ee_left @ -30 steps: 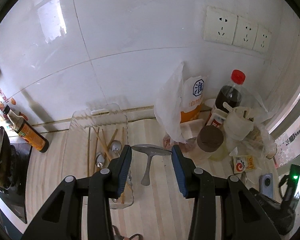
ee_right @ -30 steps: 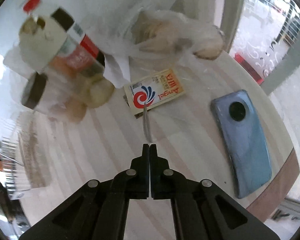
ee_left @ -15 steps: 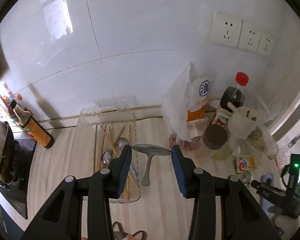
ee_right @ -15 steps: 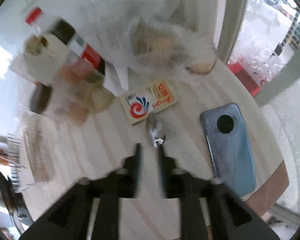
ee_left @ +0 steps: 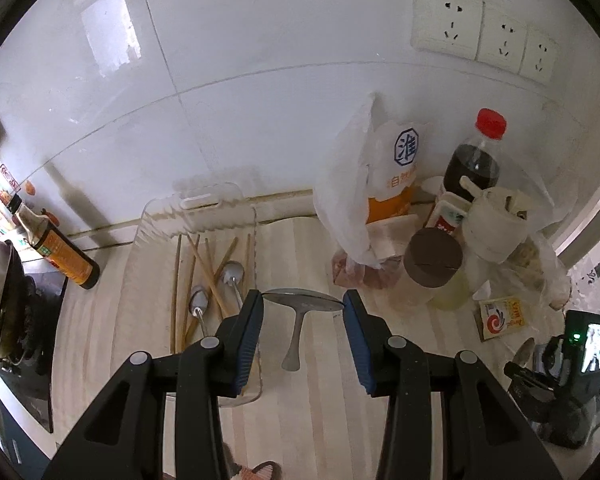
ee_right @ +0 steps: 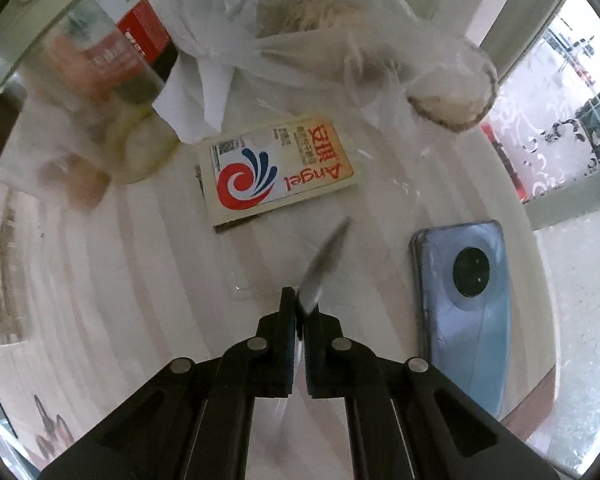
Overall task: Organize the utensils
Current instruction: 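Carry the spoon to the basket with the right tool while the left tool lowers and releases its spoon, then open the right tool over the basket to drop the spoon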
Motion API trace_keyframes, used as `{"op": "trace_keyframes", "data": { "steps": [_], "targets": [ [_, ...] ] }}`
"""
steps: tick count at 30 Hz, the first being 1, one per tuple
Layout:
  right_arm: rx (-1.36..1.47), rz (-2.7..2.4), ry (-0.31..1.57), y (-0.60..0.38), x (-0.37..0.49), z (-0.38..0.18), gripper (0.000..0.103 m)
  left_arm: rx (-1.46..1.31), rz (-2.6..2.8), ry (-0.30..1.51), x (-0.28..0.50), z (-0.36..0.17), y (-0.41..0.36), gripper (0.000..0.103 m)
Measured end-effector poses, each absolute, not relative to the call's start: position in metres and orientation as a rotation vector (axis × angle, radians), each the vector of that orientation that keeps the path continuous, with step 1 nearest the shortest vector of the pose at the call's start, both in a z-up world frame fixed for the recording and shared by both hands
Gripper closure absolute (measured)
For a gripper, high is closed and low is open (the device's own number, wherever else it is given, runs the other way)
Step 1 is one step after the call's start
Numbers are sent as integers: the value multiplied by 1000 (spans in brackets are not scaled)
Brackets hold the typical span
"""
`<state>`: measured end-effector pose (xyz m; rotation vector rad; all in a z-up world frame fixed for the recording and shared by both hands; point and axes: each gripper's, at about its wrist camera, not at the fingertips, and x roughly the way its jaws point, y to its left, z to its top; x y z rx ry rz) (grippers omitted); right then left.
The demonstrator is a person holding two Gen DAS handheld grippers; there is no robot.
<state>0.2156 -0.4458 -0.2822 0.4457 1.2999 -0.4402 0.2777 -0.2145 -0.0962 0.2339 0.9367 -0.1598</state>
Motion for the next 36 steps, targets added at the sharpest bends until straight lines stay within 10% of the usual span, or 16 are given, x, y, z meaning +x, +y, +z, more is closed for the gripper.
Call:
{"op": "trace_keyframes", "data": {
  "steps": [18,30,36],
  "targets": [
    [514,6,1013,-324,262,-110,100,77,-133,896,293,-5,-120,66],
    [421,188,1121,-207,384,-117,99,23,-76,1191,364,-73,-55,65],
    [383,172,1166,-206,388,-135,73,43,12,1145,354,-78,-40,45]
  ]
}}
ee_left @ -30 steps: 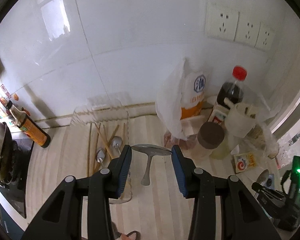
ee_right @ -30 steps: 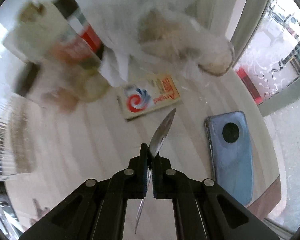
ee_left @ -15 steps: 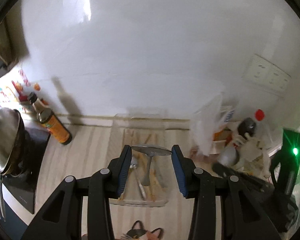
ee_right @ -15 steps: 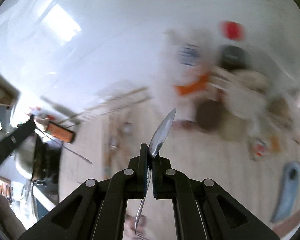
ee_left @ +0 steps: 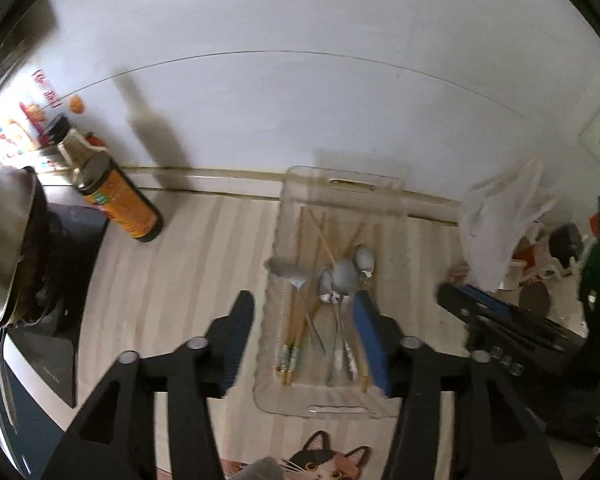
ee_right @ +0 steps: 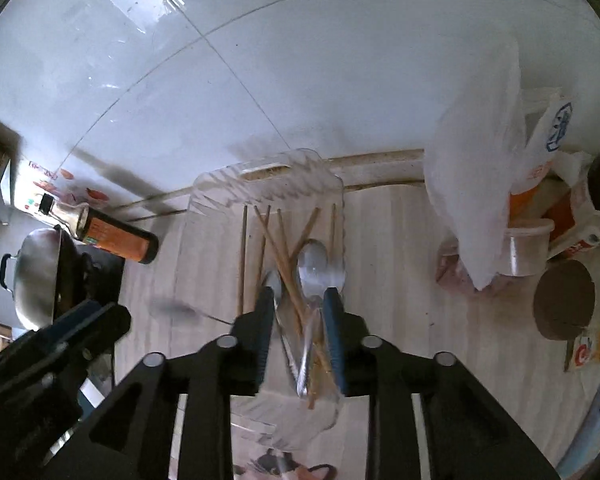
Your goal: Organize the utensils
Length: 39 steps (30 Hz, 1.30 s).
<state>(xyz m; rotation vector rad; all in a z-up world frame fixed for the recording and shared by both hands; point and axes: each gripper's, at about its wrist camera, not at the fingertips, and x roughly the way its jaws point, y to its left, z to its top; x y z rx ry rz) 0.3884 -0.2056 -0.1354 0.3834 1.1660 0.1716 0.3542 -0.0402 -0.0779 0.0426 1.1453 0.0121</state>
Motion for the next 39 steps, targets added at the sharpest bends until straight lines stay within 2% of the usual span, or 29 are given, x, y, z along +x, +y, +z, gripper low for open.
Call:
{"op": "trace_keyframes", "data": {
  "steps": [4,6,7,8,12,14,17,28,39],
  "targets": [
    [314,137,1153,-207,375,-138,63,78,84,1079,340,-76,-35,35],
    [250,107,1132,-208,363,-136,49,98,117,1040,332,-77,-32,6],
    [213,86,1120,-207,356,-136,36,107,124,1023,327,-79,-32,2],
    [190,72,1115,-207,352,-136,28,112,129,1011,322,-81,-31,0],
    [87,14,1091,-204,323,-134,24,112,132,1014,309,-90,-29,0],
    [64,-5,1083,-203,312,-134,12,119,126,1008,301,-92,-29,0],
    [43,-47,1064,-201,295,-129,2,116,112,995,289,-89,-27,0],
    [24,-147,961,-184,233,-87,0,118,59,902,233,-44,-6,0],
    [53,-217,785,-166,120,-11,0,102,-25,776,143,23,14,0]
  ]
}}
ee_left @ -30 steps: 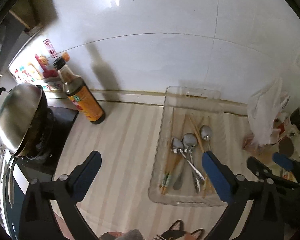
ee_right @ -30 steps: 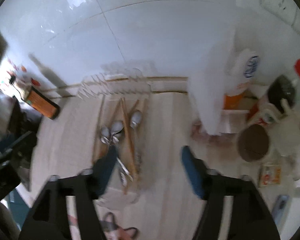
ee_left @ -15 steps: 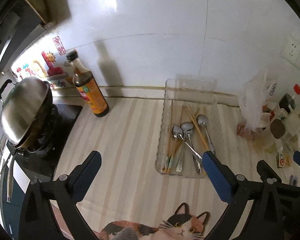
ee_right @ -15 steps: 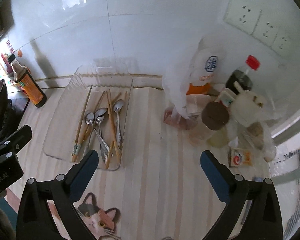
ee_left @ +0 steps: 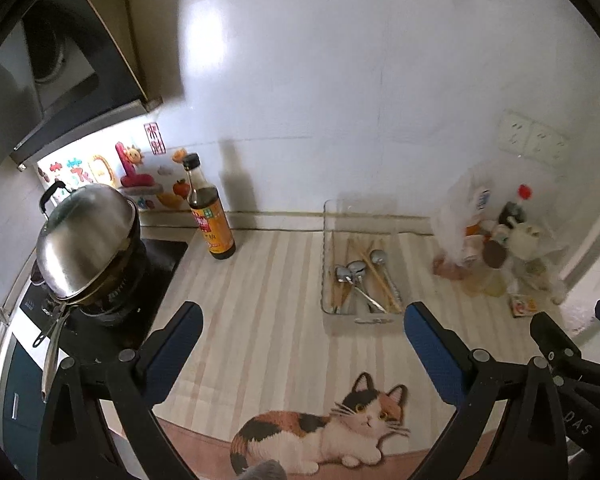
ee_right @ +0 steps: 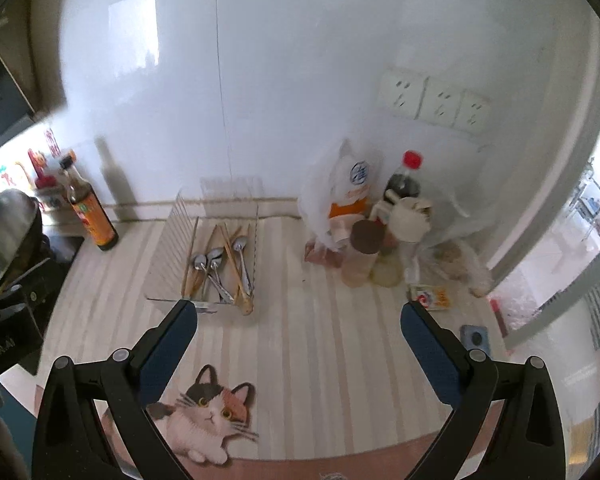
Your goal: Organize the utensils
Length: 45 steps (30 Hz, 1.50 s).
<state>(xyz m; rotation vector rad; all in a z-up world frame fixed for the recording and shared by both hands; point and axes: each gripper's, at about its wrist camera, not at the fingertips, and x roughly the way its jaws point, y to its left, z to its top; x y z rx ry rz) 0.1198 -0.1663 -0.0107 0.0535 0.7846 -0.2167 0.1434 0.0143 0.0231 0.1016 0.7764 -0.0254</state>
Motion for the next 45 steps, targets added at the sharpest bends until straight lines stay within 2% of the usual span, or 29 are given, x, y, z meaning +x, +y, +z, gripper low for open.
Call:
{"op": "trace_keyframes", "data": {
  "steps": [9,16,45],
  "targets": [
    [75,-263,665,-144,29,43,0,94,-100,714,77,62,30,0],
    [64,-265,630,-127,-14,61,0,90,-101,707,47,72,40,0],
    [67,-172,696,-146,1,45,0,100,-3,756,48,55,27,0]
  ]
}}
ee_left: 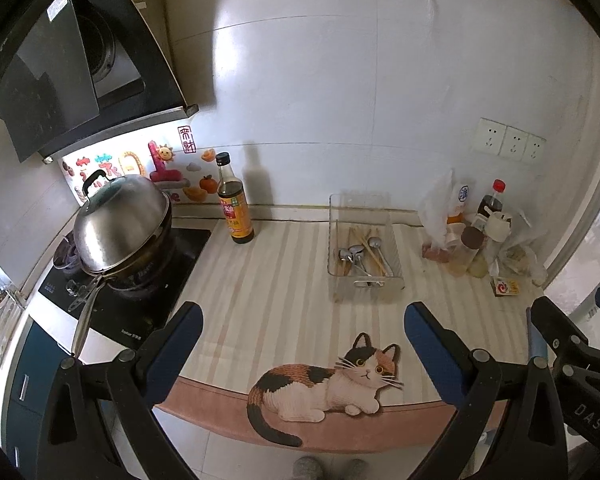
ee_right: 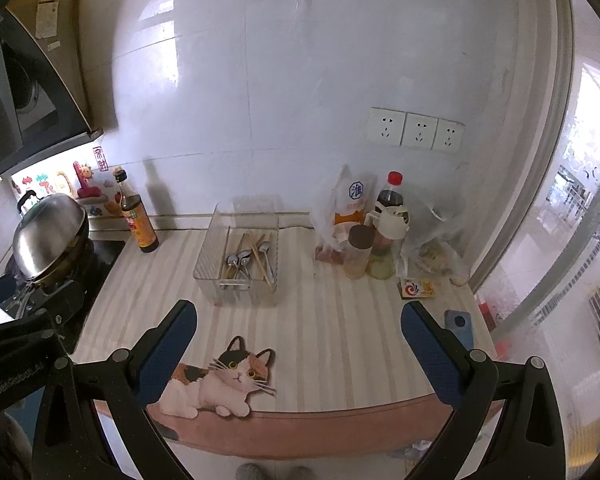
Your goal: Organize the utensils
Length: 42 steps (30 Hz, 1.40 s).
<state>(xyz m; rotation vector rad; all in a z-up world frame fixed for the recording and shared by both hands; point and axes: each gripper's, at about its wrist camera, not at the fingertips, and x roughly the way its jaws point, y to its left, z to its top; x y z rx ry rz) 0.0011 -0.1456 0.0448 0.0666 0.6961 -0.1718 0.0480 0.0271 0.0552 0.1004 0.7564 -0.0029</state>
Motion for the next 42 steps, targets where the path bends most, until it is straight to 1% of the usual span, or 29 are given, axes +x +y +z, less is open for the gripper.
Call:
{"op": "trace_keyframes", "data": {
  "steps": [16,42],
  "targets": [
    [61,-177,704,-148,4,36,0,97,20,762,46,51,24,0],
    [51,-165,701,-153,5,38,0,104,23,760,50,51,25,0]
  ]
}}
